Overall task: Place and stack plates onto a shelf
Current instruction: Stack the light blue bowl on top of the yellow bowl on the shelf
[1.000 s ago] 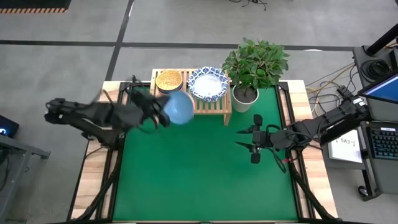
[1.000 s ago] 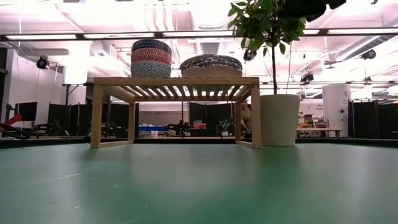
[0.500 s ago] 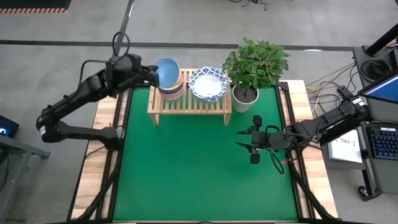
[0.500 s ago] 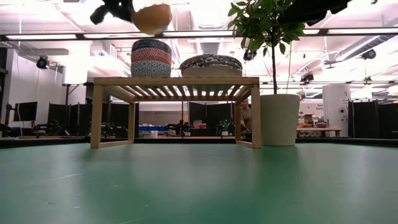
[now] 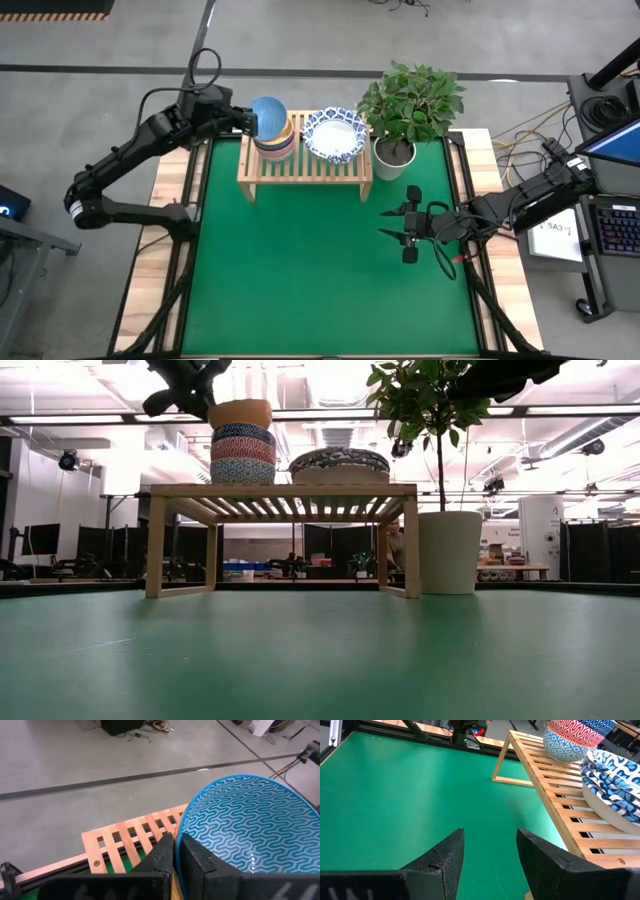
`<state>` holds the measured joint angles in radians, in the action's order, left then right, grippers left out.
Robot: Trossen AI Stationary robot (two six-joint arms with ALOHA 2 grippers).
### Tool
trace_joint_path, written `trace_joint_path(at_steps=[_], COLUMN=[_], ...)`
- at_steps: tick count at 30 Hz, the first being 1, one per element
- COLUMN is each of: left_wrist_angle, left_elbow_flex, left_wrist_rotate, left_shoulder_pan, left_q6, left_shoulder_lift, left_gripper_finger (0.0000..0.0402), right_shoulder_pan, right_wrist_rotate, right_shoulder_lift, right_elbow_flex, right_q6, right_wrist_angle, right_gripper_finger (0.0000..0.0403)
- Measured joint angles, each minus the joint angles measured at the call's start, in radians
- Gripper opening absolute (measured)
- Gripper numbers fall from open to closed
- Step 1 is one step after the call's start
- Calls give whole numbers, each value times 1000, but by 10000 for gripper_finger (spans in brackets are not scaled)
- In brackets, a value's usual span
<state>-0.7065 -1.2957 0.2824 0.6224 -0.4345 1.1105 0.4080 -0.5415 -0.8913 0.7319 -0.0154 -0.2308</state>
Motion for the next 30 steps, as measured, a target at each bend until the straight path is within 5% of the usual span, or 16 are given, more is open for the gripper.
trace_joint_path(at_steps=[30], left_wrist_angle=[-19], left_elbow_flex=[0], left_wrist_rotate=[-28], left_shoulder_pan=[0], left_q6=[-20], left_shoulder_lift=[43], left_gripper_finger=[27], right_shoulder_pan=[0], right_wrist_rotate=[0], right_shoulder_lift=[0], right_elbow_flex=[0], right_q6=[0], right_wrist_angle=[-6], right_gripper_finger=[171])
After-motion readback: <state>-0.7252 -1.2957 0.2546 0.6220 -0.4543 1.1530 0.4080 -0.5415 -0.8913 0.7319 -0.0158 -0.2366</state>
